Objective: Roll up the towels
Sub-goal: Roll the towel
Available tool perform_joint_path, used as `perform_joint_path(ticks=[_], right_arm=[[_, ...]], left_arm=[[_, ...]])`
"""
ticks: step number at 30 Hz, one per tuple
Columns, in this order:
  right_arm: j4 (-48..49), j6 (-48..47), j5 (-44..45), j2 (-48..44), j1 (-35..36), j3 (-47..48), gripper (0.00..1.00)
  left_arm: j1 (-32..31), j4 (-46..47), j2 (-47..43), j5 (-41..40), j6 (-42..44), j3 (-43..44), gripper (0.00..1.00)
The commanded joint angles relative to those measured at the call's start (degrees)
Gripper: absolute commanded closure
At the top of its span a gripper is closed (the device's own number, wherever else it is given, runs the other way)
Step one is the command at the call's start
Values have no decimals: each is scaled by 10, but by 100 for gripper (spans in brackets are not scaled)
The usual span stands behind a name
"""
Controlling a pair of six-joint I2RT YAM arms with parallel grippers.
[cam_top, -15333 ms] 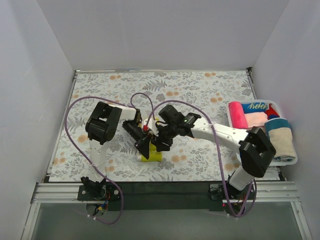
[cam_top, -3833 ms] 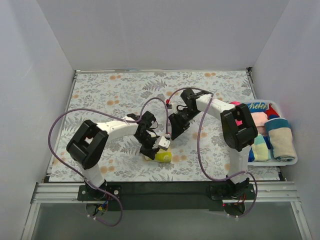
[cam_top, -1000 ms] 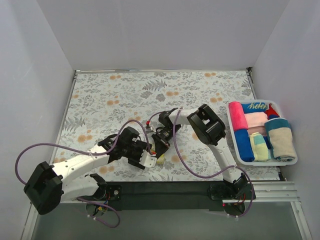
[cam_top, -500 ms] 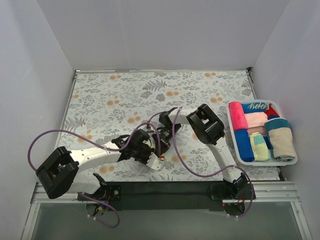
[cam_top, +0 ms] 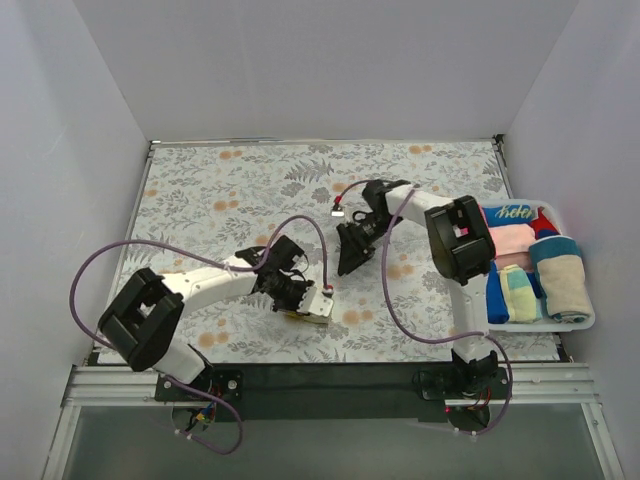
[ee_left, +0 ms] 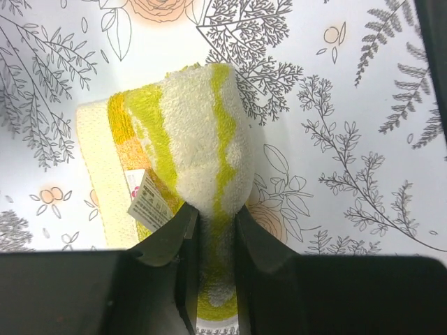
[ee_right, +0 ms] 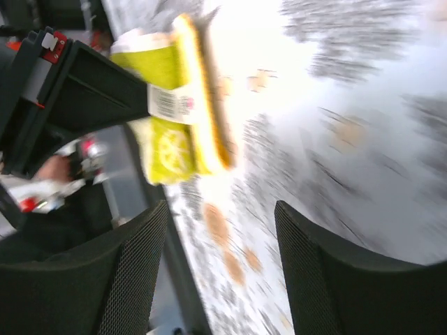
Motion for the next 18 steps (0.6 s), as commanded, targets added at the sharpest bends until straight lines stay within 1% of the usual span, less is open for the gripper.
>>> perform_joint_path(ticks=[1, 2, 3, 4, 5, 6, 7, 8, 10, 11, 13, 14, 16, 18], right_arm=[[54, 8, 89, -84, -42, -7, 42], [70, 13, 101, -104, -52, -18, 42], [103, 17, 123, -147, -54, -44, 41], [119, 20, 135, -168, -55, -61, 41], [133, 23, 146, -208, -55, -76, 41], [159, 24, 160, -227, -55, -107, 41], [169, 24, 166, -245, -54, -121, 41], [178, 22, 171, -274, -51, -135, 41], [193, 14, 183, -296, -47, -172, 42], [192, 10, 186, -315, -35, -182, 43], [195, -5, 201, -331, -18, -209, 43], [197, -11, 208, -345, 4, -215, 43], [204, -24, 235, -356, 31, -229, 43], [218, -31, 268, -368, 76, -233, 43]], left_arm=[[51, -193, 82, 88, 11, 33, 100], [63, -208, 98, 100, 15, 52, 100], [74, -222, 120, 126, 27, 70, 100], [94, -254, 159, 138, 35, 88, 100], [102, -273, 185, 148, 42, 131, 100], [110, -311, 208, 172, 49, 152, 99], [123, -330, 230, 178, 59, 177, 98], [128, -347, 281, 184, 64, 218, 97], [139, -386, 328, 185, 70, 257, 96], [142, -393, 363, 182, 69, 272, 95], [145, -404, 398, 164, 62, 317, 94], [145, -406, 427, 162, 55, 334, 94], [148, -422, 452, 158, 50, 374, 93], [150, -435, 485, 157, 51, 401, 93]])
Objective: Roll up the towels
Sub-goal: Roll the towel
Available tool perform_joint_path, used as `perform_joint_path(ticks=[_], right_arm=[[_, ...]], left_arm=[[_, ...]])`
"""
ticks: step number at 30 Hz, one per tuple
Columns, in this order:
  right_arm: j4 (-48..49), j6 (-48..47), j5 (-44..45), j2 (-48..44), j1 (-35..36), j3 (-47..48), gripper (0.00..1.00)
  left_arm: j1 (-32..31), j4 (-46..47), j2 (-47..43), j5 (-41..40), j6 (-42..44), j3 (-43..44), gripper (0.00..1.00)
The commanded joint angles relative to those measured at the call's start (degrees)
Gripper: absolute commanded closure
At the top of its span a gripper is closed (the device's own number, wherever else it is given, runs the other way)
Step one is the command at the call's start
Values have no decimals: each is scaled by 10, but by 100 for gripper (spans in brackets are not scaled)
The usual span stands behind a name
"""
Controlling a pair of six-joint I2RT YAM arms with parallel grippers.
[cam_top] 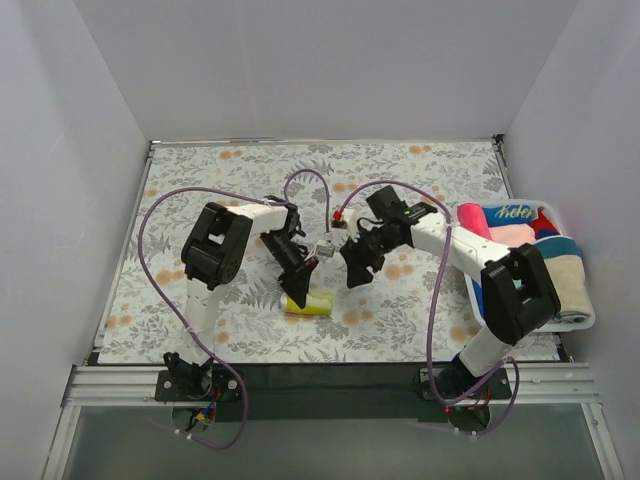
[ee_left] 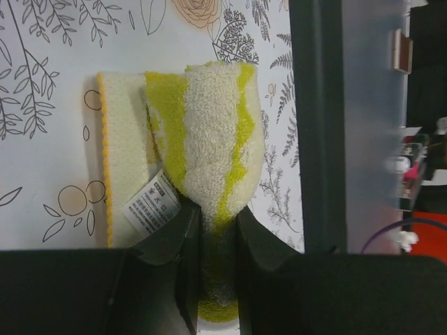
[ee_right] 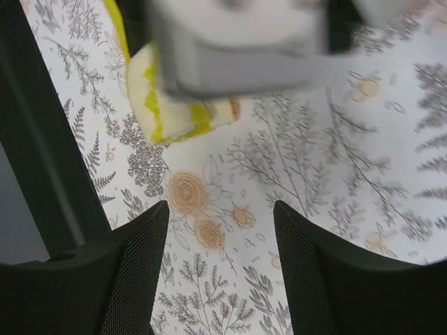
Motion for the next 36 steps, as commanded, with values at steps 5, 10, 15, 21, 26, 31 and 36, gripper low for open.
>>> perform_joint_path(ticks=[5, 10, 15, 21, 26, 31, 36], right_arm=[[78, -36, 134, -21, 149, -10, 41], [133, -42, 195, 10, 208, -13, 39], [160, -44, 199, 51, 238, -13, 41], [162, -47, 175, 92, 246, -18, 56], [153, -54, 148, 100, 245, -41, 95], [114, -50, 61, 114, 223, -36, 99], [66, -46, -13, 143, 174, -20, 99]], left_arm=[[-1, 22, 99, -124, 23, 27, 91], [4, 38, 103, -125, 16, 31, 89], [5, 46, 102, -122, 11, 41, 86], [7, 58, 94, -114, 4, 37, 80], [21, 76, 73, -103, -7, 28, 74], [63, 111, 6, -55, -24, 12, 62], [119, 132, -71, 2, -29, -19, 56]])
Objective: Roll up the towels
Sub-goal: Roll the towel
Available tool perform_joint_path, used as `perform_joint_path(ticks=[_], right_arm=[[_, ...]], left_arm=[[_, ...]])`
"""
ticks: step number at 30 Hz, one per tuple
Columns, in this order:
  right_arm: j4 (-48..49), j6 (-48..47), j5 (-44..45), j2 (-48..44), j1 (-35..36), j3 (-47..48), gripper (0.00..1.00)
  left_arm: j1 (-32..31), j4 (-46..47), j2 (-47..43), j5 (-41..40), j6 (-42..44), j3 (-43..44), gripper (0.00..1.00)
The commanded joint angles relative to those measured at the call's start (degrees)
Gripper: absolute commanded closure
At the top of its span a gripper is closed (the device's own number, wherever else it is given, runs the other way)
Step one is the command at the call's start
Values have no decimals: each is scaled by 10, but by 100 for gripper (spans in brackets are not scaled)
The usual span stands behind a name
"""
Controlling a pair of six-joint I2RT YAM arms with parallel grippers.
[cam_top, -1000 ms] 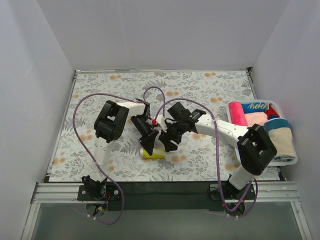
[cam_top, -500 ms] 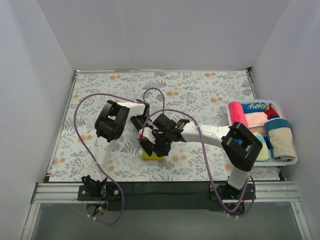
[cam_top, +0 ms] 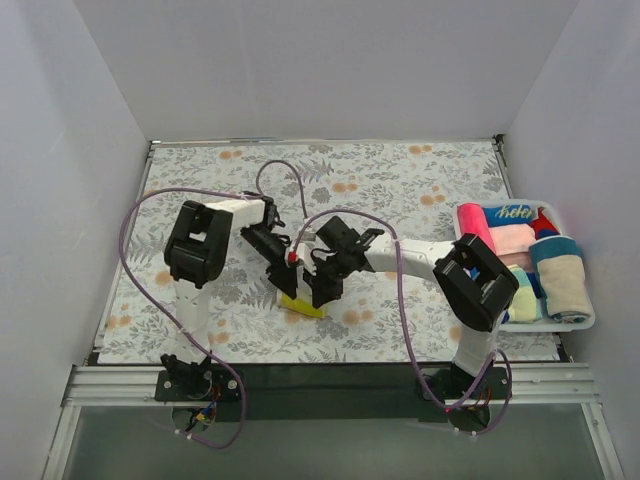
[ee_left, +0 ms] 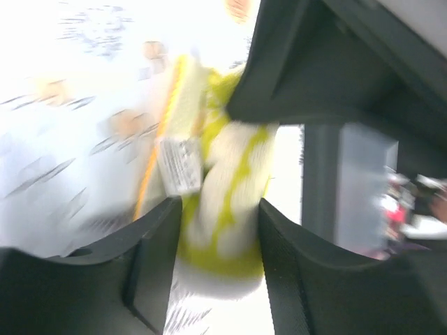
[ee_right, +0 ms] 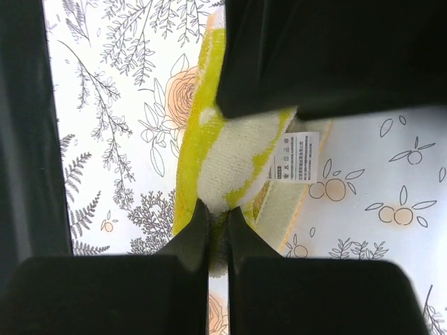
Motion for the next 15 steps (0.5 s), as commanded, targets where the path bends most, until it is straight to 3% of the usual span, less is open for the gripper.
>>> perform_joint_path(ticks=[1, 7, 15], right_arm=[[-90, -5, -59, 44, -25, -3, 99], [-128, -6, -107, 99, -57, 30, 99], [-157, -8, -151, 168, -97, 70, 99]], left_arm=[[66, 127, -76, -19, 19, -13, 55], [111, 200, -228, -44, 1, -95, 52], [64, 331, -460, -115, 40, -262, 43]])
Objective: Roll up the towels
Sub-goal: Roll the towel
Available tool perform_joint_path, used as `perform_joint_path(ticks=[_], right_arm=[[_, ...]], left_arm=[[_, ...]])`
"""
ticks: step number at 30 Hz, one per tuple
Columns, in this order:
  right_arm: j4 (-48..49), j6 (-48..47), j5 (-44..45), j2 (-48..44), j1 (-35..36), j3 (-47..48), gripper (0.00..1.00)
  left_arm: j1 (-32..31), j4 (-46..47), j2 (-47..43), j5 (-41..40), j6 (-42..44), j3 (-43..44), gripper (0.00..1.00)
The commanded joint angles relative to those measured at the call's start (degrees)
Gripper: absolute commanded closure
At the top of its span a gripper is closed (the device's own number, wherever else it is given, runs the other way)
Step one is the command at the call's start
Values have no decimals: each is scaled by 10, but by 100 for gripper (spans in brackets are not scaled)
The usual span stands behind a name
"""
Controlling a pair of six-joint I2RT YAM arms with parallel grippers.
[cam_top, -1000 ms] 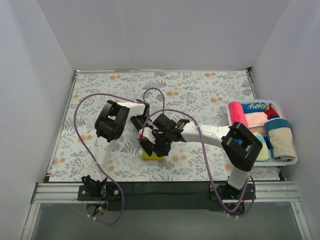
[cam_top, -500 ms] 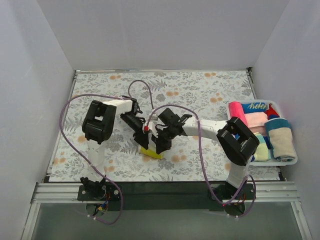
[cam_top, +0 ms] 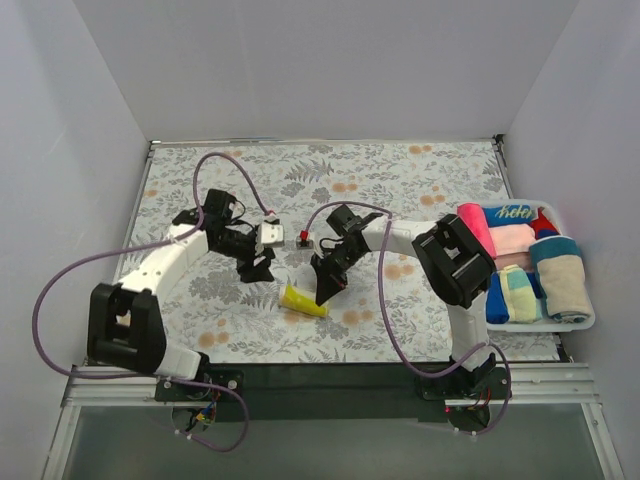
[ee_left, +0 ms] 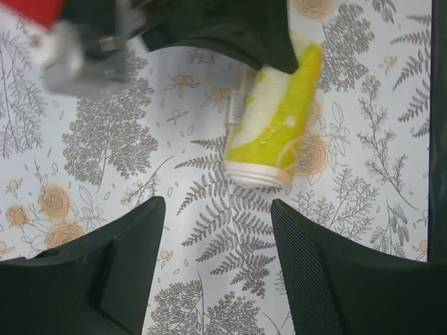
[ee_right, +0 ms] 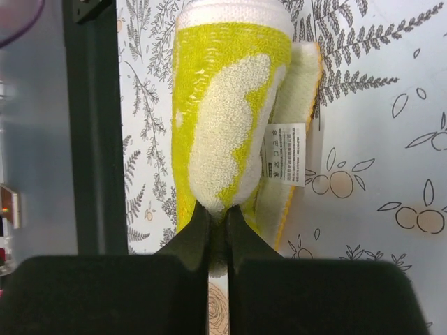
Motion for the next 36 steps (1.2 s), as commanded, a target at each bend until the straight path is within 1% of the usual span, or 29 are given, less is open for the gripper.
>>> perform_joint_path(ticks=[1, 2, 3, 4, 6, 7, 9, 12, 17, 18, 20, 27, 30, 33, 36], right_arm=[[-84, -23, 47, 58, -9, 3, 99], [-106, -33, 45, 74, -11, 23, 99], [-112, -34, 43, 81, -13, 30, 99], [-116, -37, 38, 86, -16, 35, 99], [-126, -42, 35, 99, -21, 49, 99], [-130, -45, 34, 103, -23, 54, 99], [-143, -55, 37, 114, -25, 64, 99], [-155, -64, 38, 124, -26, 73, 99], [-164, -66, 35, 132, -27, 92, 99], [-166, -65, 37, 134, -27, 95, 99], [-167, -63, 38, 135, -28, 100, 99], [-169, -58, 39, 143, -32, 110, 99], [-170, -58, 43, 146, -32, 112, 99], [-171, -60, 48, 152, -32, 112, 99], [-172, -62, 47, 157, -33, 113, 99]], left_arm=[[-48, 93, -87, -53, 32, -79, 42], [-62, 108, -101, -81, 31, -92, 41], [-90, 134, -114, -92, 33, -108, 41], [-105, 145, -135, -100, 36, -120, 41], [-133, 176, -147, -130, 38, -150, 39], [-160, 187, -149, -139, 36, -158, 39], [-190, 212, -147, -165, 37, -172, 39], [-211, 241, -129, -179, 32, -177, 39], [-231, 273, -88, -195, 34, -180, 40], [-236, 274, -69, -194, 34, -177, 40], [-240, 274, -53, -191, 36, -177, 42], [-243, 263, -38, -175, 50, -189, 45], [-243, 268, -43, -184, 47, -196, 45], [-243, 280, -82, -174, 37, -200, 42], [-259, 281, -96, -174, 37, -207, 42]])
